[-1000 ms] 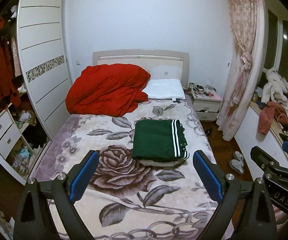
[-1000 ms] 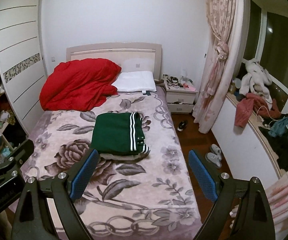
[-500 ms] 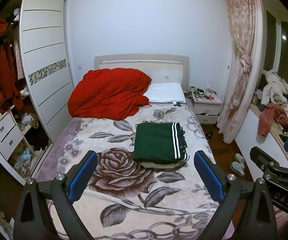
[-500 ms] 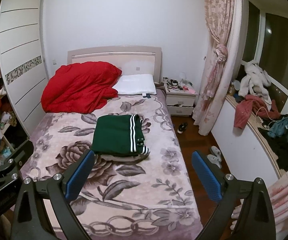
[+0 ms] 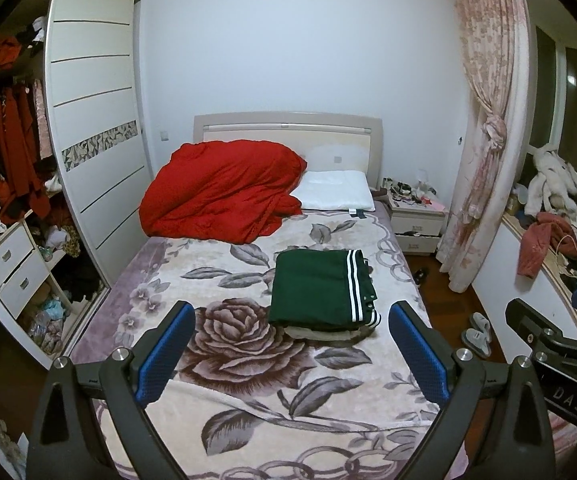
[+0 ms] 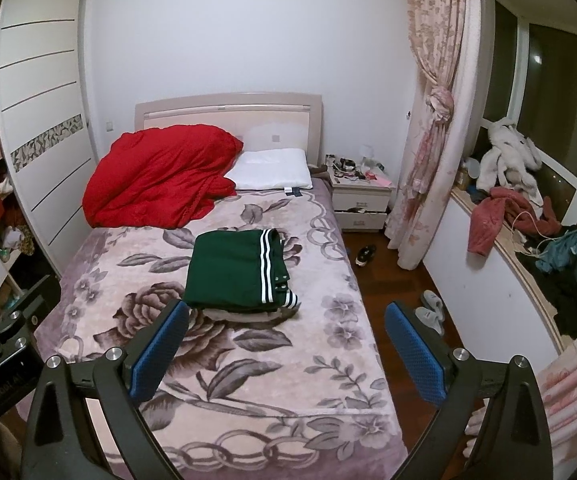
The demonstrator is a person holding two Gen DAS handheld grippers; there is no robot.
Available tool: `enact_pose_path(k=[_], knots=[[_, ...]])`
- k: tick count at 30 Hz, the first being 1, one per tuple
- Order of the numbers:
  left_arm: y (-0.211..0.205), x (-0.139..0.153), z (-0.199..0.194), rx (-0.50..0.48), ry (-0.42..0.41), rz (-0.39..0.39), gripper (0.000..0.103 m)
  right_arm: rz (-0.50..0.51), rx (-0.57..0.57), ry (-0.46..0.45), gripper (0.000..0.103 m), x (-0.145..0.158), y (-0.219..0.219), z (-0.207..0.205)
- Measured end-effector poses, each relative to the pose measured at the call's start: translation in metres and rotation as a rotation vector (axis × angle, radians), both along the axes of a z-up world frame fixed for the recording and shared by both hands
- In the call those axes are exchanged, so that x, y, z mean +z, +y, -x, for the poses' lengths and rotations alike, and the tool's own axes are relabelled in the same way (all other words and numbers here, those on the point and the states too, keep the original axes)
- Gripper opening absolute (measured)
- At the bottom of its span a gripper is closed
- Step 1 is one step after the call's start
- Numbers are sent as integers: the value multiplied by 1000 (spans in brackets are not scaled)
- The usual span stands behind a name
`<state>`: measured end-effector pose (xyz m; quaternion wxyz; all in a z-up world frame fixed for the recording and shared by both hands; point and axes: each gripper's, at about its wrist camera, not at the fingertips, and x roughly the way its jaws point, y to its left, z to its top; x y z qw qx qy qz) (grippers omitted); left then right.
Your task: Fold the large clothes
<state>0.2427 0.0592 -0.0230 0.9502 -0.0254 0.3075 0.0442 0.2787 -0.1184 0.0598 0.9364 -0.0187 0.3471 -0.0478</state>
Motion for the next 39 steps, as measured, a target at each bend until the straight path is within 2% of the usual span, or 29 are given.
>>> enact_pose_path(k=[23, 39], knots=[[0, 1, 2, 1, -4, -5, 99, 2, -3, -5, 100, 0, -1, 4], [20, 3, 4, 3, -13, -7, 99, 1, -9, -9, 101, -1, 1, 9]])
